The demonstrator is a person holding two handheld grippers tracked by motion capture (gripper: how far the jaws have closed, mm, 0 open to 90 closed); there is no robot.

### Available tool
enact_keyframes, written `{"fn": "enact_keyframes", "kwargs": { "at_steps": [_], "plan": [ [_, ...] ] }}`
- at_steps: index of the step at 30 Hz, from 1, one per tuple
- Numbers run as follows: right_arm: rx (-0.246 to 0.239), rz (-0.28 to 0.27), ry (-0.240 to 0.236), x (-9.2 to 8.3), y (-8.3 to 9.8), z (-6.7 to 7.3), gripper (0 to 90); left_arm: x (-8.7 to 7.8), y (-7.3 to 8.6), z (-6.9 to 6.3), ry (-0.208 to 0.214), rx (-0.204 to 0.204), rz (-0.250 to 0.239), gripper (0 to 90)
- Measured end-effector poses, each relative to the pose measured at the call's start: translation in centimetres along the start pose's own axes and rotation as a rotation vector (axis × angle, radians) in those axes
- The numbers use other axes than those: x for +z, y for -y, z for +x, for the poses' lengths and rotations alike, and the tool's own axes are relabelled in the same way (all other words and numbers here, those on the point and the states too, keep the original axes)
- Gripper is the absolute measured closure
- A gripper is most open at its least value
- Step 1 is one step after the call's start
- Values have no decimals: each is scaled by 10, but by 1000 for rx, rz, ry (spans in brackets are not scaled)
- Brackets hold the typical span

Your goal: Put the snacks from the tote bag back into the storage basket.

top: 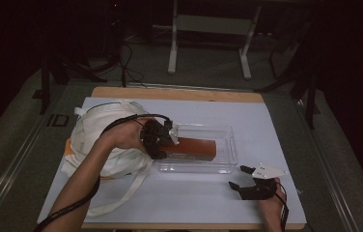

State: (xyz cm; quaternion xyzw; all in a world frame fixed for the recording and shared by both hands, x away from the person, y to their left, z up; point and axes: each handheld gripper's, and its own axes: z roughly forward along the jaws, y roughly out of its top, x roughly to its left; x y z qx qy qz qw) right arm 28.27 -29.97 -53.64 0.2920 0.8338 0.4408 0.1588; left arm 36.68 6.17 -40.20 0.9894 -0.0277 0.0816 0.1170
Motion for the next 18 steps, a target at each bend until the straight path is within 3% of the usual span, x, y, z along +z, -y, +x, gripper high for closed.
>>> {"fn": "enact_keyframes", "kwargs": {
  "at_steps": [18],
  "plan": [
    [-2,-1,0,0,0,0,204,7,-8,-1,7,6,13,428]
  ]
}}
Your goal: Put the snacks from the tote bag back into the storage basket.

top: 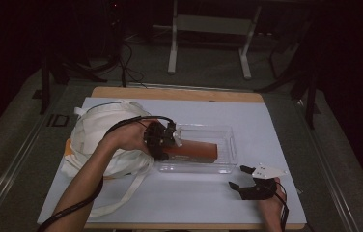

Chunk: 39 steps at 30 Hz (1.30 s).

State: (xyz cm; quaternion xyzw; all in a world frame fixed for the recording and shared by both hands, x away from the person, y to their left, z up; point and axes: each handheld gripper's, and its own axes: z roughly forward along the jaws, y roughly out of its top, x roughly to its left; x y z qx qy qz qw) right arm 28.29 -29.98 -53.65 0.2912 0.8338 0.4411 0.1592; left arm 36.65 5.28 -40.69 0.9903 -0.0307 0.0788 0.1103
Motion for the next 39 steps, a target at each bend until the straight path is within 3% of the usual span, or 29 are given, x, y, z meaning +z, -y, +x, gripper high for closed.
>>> {"fn": "enact_keyframes", "kwargs": {
  "at_steps": [9,39],
  "plan": [
    [1,1,-2,0,0,0,204,3,-4,0,-5,10,9,427],
    [-2,9,-3,1,0,0,204,10,-18,4,34,-21,-19,417]
  ]
}}
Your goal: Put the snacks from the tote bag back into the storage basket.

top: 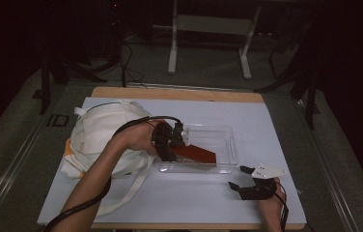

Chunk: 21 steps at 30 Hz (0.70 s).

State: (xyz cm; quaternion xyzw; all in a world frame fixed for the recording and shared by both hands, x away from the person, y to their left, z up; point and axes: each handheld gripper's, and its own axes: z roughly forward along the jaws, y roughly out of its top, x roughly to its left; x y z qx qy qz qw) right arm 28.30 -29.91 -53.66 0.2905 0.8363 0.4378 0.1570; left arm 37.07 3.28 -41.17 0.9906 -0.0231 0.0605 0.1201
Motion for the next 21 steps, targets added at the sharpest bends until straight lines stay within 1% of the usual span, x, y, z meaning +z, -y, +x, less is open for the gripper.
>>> {"fn": "enact_keyframes", "kwargs": {
  "at_steps": [6,8,15,16,21],
  "plan": [
    [1,2,-1,0,0,0,204,0,0,1,5,-4,-4,416],
    [1,4,-2,0,0,0,204,1,1,0,9,-5,-13,417],
    [1,5,-2,0,0,0,204,1,2,2,5,11,-50,426],
    [1,5,-2,0,0,0,204,0,3,3,9,7,-58,426],
    [0,6,-2,0,0,0,204,3,0,4,20,-7,-59,419]
  ]
}}
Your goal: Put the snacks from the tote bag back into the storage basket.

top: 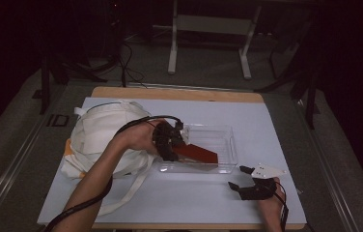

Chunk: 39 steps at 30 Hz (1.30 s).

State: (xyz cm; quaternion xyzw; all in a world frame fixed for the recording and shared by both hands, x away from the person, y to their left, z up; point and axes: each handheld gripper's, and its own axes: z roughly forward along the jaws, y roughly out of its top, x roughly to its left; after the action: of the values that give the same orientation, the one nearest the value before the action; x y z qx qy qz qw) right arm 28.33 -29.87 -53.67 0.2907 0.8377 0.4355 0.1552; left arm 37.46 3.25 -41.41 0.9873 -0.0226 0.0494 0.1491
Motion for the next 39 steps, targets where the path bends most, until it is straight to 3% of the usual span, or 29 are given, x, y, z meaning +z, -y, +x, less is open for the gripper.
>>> {"fn": "enact_keyframes", "kwargs": {
  "at_steps": [18,19,26,39],
  "plan": [
    [2,-2,-1,0,0,0,204,8,-3,5,66,-63,17,390],
    [2,-2,-1,0,0,0,203,9,-2,6,84,-86,13,383],
    [3,-3,-3,0,0,0,202,15,1,8,114,-125,47,338],
    [3,-5,-3,0,0,0,201,18,5,8,128,-152,64,292]
  ]
}}
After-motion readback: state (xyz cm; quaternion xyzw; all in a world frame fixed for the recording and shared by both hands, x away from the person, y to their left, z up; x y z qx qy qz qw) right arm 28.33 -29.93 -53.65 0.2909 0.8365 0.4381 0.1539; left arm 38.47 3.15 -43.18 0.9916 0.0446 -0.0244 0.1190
